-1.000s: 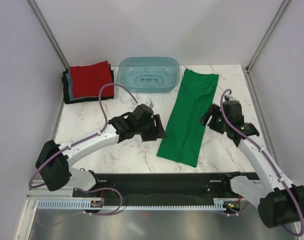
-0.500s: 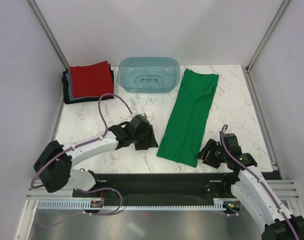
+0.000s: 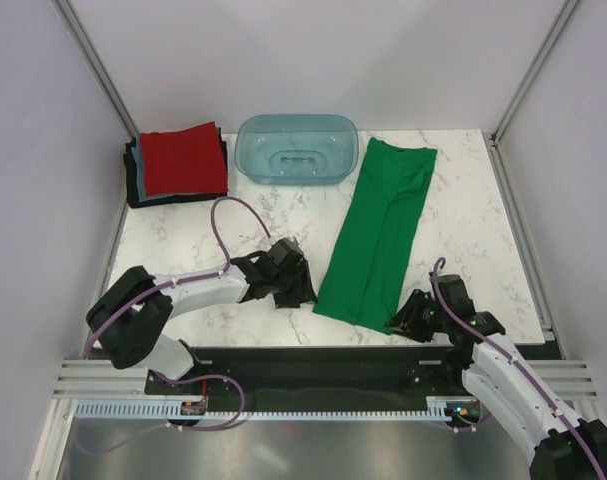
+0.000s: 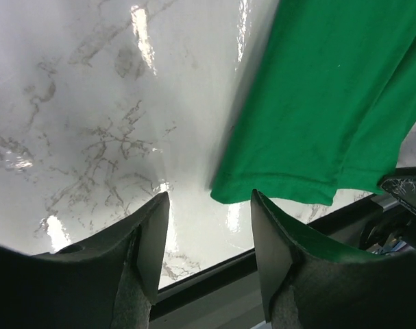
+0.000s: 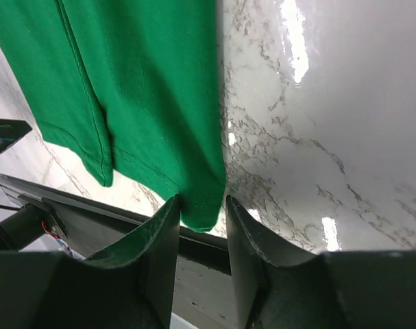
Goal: Fold and stack the t-shirts
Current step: Fold the tshirt
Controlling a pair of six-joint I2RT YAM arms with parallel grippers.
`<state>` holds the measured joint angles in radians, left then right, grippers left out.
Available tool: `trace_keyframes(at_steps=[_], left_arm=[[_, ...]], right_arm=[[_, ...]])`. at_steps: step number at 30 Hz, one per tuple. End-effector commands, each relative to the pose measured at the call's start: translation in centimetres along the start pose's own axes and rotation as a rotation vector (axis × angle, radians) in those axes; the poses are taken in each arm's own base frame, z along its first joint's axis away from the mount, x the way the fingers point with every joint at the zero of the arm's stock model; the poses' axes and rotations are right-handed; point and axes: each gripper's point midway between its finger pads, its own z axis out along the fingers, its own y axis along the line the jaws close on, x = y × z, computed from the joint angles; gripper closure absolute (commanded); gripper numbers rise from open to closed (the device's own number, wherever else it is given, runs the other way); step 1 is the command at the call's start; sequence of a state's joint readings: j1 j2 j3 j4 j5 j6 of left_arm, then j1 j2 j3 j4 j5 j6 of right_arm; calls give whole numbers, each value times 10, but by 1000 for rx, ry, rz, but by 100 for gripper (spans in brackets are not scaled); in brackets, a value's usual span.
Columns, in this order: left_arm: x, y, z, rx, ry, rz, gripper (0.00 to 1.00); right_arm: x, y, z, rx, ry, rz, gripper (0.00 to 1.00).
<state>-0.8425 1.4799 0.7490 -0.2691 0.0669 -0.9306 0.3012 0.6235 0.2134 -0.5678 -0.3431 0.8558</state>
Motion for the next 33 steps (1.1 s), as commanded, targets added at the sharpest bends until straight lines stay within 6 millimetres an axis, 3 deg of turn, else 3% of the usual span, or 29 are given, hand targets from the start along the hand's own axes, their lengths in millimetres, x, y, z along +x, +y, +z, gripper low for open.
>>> trace_keyframes(at_steps=[1,9,12,13,16,20,26,31,33], left_arm=[[3,-16,9,61,1,-7,42],[14,-22,27,65,35,9,48],[17,-24,33,59,45,17,63],[18,-25,34,57,49,17,79],[24,-32,30,73,68,17,98],[32,-47,-3,59,43,68,98],[43,-66,-42,101,30,76,98],[36,-78,-73,132,2,84,98],[18,-88,-82,127,-57,115,98]], right_arm=[[4,-10,6,37,8,7,61],[3,-9,8,38,8,-2,86],[2,-8,7,41,6,-10,96],[1,-8,6,42,4,-11,100],[-1,-3,-2,54,6,-23,100],[-9,6,-34,106,-22,-58,100],[-8,25,-66,73,-42,-77,100],[-16,41,-86,40,-90,-81,100],[-24,46,-92,50,-124,-89,100]])
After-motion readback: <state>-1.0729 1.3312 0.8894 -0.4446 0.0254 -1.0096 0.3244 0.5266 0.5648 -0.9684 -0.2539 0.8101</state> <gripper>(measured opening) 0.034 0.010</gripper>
